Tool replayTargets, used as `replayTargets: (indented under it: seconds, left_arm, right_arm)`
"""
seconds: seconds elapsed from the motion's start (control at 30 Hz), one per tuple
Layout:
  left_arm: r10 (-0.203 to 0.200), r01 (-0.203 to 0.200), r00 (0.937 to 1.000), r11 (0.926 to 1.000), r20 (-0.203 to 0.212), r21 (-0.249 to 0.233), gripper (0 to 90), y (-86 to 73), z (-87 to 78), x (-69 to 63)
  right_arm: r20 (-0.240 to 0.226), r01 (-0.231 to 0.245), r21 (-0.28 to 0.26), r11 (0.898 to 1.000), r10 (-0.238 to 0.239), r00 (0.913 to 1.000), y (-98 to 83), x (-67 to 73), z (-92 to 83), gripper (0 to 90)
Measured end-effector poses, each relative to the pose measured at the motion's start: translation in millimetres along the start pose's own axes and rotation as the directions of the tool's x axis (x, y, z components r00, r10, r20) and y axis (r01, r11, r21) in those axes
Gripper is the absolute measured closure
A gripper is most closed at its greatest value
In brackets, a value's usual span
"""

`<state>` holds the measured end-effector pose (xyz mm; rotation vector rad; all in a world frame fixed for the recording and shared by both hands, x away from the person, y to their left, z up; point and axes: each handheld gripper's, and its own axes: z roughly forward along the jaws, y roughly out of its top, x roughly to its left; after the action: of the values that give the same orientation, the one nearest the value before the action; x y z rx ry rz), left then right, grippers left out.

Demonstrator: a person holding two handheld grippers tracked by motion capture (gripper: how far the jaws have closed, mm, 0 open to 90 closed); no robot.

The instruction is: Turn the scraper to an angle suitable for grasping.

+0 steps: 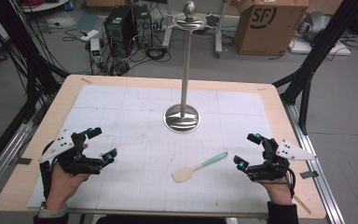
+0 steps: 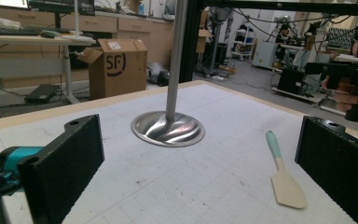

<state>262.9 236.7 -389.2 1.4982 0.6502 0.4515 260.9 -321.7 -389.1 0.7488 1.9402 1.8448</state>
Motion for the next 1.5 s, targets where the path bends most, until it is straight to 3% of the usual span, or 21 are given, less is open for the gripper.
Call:
replayTargets:
  seconds: [0.43,0.57,0.63,0.9,1.07,1.27,1.5]
  left_arm:
    - [0.000,0.000,0.9998,0.9999,-0.020,0.014,1.7,-2.9,-1.6,0.8]
    - [-0.006,0.006,0.9996,0.9999,-0.029,0.008,1.7,-3.2,-1.8,0.9]
    - [-0.006,0.007,0.9996,0.9999,-0.028,0.009,1.7,-3.3,-1.6,0.5]
    - [-0.004,0.005,0.9995,0.9999,-0.033,0.014,1.7,-4.4,-2.6,0.3]
    - [-0.002,0.002,0.9993,0.9999,-0.037,0.016,1.8,-5.2,-4.5,-0.3]
    - [-0.004,0.005,0.9990,0.9998,-0.044,0.022,2.2,-6.5,-5.4,-0.3]
    - [-0.008,0.009,0.9988,0.9997,-0.049,0.023,2.2,-7.7,-6.8,0.4]
  right_arm:
    - [0.016,-0.007,0.015,1.000,0.006,0.9998,-2.6,-4.6,3.5,0.5]
    - [0.008,0.014,0.036,0.999,-0.014,0.9999,-3.9,-3.3,6.3,16.5]
    - [0.011,0.024,0.039,0.999,-0.025,0.9996,-4.5,-2.7,8.3,18.9]
    - [-0.013,-0.001,0.107,0.994,0.002,0.9999,-9.7,-1.5,16.4,63.6]
    - [0.002,-0.062,0.176,0.982,0.063,0.9980,-14.8,-1.4,26.2,89.3]
    - [0.012,-0.063,0.263,0.963,0.062,0.9980,-20.9,-0.2,39.6,89.7]
    - [0.055,-0.096,0.350,0.932,0.082,0.9951,-30.4,-5.0,47.6,89.6]
